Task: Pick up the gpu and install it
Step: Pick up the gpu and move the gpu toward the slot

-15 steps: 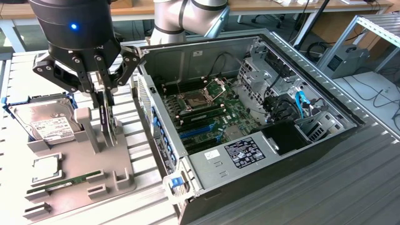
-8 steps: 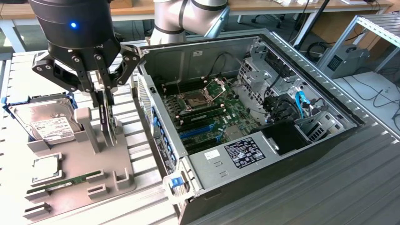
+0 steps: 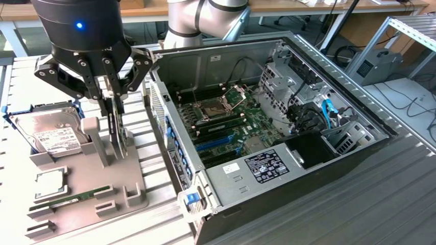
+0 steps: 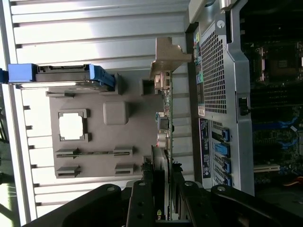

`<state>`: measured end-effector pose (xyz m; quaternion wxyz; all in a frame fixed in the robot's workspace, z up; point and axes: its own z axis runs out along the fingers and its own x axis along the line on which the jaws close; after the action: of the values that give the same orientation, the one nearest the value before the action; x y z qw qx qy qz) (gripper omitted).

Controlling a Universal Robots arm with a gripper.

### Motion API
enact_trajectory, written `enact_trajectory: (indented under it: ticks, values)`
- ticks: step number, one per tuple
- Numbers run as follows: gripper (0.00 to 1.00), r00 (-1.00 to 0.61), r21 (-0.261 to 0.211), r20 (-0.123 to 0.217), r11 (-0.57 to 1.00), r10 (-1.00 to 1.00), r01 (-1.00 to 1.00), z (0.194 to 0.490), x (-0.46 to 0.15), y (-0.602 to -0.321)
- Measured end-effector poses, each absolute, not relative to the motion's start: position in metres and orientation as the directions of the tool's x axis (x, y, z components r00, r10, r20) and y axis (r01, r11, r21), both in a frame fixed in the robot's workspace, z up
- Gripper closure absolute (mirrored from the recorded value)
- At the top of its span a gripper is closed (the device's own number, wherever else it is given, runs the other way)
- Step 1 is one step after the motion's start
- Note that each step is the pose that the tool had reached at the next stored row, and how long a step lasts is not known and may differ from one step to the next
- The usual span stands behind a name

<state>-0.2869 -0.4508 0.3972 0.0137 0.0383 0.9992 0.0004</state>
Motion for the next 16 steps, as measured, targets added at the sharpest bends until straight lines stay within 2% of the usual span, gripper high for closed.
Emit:
enact_trajectory:
  ticks: [16]
  values:
    - [0.74, -0.997, 0.002, -0.027, 0.997, 0.077, 0.077, 0.401, -0.2868, -0.4508]
